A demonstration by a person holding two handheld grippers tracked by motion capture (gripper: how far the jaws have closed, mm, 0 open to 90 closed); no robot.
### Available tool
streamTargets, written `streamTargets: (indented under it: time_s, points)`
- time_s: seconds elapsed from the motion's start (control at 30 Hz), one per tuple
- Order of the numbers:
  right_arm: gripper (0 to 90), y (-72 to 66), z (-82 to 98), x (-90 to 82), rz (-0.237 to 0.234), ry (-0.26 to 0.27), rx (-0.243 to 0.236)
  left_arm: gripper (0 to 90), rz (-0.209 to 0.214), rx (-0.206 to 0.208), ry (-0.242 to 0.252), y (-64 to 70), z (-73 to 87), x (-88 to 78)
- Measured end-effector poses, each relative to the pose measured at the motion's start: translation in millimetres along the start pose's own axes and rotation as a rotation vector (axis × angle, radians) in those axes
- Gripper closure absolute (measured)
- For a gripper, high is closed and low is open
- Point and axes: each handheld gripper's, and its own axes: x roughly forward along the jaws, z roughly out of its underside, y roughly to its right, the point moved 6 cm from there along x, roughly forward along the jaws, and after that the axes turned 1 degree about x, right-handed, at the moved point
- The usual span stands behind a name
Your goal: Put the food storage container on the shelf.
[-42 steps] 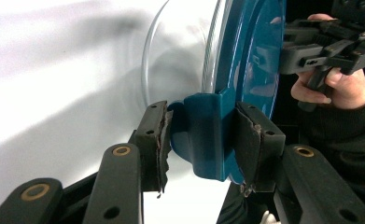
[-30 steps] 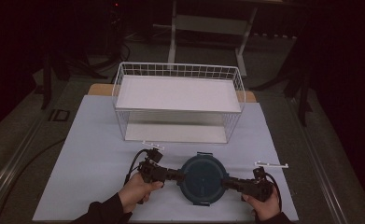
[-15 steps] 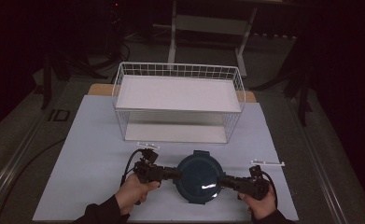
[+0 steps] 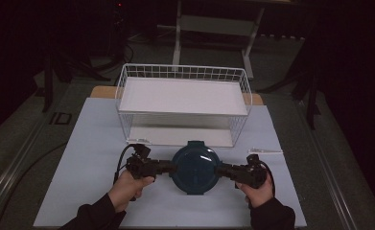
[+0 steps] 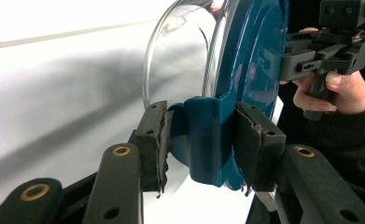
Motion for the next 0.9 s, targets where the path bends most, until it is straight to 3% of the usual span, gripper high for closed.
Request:
streamTargets:
  time_s: [0.1,0.37,0.9]
  points:
    - [55.1,1.3,-7.7,6.5,-0.009,0.007,-0.025,57.3,-0.014,0.007,0.016,-5.4,-4.7,-4.0]
    - [55.1,9.1,-23.1,24.7,-0.019,0.011,-0.035,57.2,-0.036,0.005,0.04,-22.7,-14.1,-8.1]
    - [55.0,37.2,-54.4,52.7,-0.004,0.025,-0.05,57.0,-0.065,-0.003,0.084,-60.5,-35.8,2.3]
